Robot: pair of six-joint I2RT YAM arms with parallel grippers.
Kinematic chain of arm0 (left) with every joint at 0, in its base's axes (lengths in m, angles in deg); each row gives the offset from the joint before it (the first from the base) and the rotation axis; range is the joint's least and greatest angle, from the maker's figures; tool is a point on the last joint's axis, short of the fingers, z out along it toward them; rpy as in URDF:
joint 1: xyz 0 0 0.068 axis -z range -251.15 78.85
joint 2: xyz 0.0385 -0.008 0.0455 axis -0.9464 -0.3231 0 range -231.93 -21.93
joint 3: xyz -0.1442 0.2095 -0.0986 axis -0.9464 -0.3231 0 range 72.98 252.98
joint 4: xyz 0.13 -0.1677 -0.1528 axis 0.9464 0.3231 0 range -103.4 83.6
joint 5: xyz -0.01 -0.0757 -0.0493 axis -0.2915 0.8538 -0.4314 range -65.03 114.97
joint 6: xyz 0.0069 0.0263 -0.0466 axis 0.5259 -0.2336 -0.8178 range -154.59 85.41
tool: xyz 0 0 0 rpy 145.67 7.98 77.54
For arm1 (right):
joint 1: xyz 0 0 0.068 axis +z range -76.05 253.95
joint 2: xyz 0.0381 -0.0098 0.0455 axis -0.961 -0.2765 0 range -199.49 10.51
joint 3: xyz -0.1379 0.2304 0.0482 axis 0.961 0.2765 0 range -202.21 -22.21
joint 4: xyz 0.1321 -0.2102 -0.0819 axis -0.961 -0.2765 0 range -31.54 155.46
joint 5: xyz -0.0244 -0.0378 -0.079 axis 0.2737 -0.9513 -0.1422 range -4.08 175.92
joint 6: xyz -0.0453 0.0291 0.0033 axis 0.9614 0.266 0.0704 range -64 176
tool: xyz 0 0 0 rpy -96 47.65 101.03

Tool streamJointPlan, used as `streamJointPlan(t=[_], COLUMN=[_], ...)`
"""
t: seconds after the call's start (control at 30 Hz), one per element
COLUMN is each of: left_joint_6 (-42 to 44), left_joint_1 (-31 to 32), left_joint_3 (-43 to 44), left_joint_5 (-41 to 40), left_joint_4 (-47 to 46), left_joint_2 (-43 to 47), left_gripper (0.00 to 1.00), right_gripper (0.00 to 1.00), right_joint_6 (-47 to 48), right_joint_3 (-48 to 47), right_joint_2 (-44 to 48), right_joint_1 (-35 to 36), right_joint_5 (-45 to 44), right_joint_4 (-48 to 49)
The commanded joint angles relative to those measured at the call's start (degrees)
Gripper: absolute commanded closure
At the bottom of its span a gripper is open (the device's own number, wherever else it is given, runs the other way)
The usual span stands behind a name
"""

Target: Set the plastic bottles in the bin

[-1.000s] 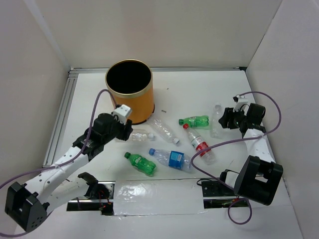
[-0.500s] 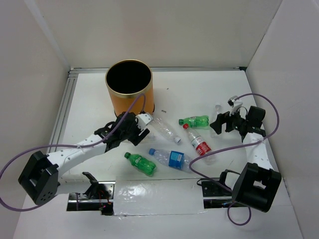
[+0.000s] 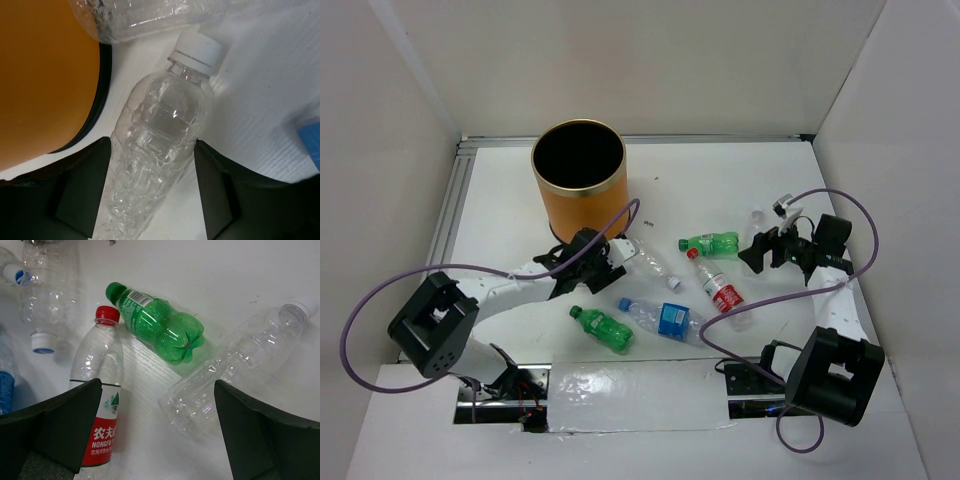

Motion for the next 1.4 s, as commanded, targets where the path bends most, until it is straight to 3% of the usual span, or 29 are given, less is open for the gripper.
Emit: streamJointPlan(t=[0.0,0.07,0.17,0.27,0.47,0.63,0.67,0.7,0.8,0.83,0.9,0.93,1.07,1.1,1.13,1.17,1.23,1.37], left_joint_6=[1.78,1.17,1.16,0.11,-1.64,-2.18,-2.70,-2.70,-4.54,-5.16,-5.96,-5.96,-6.48,-6.48,-7.01,-7.71,-8.76,-11.66], left_joint_1=[0.31,0.31,1.44,2.15,2.15,2.68,2.68,2.68,2.68,2.68,2.68,3.38,4.09,4.78,5.40,5.40,5.40,4.18], left_joint_3=[0.67,0.67,0.67,0.67,1.73,1.20,1.20,1.20,2.69,3.48,6.64,7.52,16.45,18.49,22.25,22.29,26.06,28.09], left_joint_5=[2.48,2.48,3.70,3.71,3.18,3.18,3.18,3.18,1.61,0.90,-0.94,-1.47,-1.48,-0.34,1.23,1.25,1.86,-3.30], left_joint_4=[-0.02,0.51,0.51,1.03,2.09,2.09,1.57,1.56,3.04,3.84,5.33,5.34,6.21,6.22,6.74,6.75,4.22,-6.76], left_joint_2=[-3.78,-4.57,-5.71,-7.03,-8.36,-8.36,-8.36,-8.36,-7.57,-6.78,-3.11,-1.34,6.22,7.28,8.94,9.65,11.15,13.09], left_gripper=[0.25,0.37,0.39,0.22,0.12,0.14,0.18,0.36,0.66,0.98,1.00,1.00,1.00,1.00,1.00,1.00,1.00,1.00], right_gripper=[0.00,0.00,0.00,0.00,0.00,0.00,0.00,0.00,0.02,0.05,0.16,0.33,0.66,0.66,0.54,0.54,0.30,0.09], right_joint_6=[2.27,2.79,3.93,5.07,5.60,5.61,5.61,5.61,7.00,7.53,8.85,9.38,9.39,8.78,5.12,2.73,2.35,0.35], right_joint_3=[0.28,0.28,0.28,0.28,0.28,0.28,0.28,0.28,0.28,0.28,0.28,0.28,0.28,0.28,-1.03,-1.91,-4.37,-8.95], right_joint_2=[0.60,0.60,0.60,0.60,0.07,0.07,0.07,0.07,0.07,0.07,-0.45,-0.46,-0.98,-1.59,-2.12,-2.91,-6.93,-11.53], right_joint_1=[-0.35,-0.35,-0.35,-0.35,-0.35,-0.35,-0.35,-0.35,-0.35,-0.35,-0.35,-0.35,2.10,3.24,5.95,5.98,9.31,14.85], right_joint_5=[2.79,3.31,3.93,5.34,5.87,5.87,5.87,5.87,6.48,7.18,7.97,8.59,8.07,6.85,2.74,0.35,-2.30,-10.71], right_joint_4=[-1.64,-1.64,-2.70,-3.83,-4.36,-4.37,-4.37,-4.37,-4.89,-5.42,-6.20,-6.21,-6.21,-5.26,-4.29,-3.41,-5.57,-5.35])
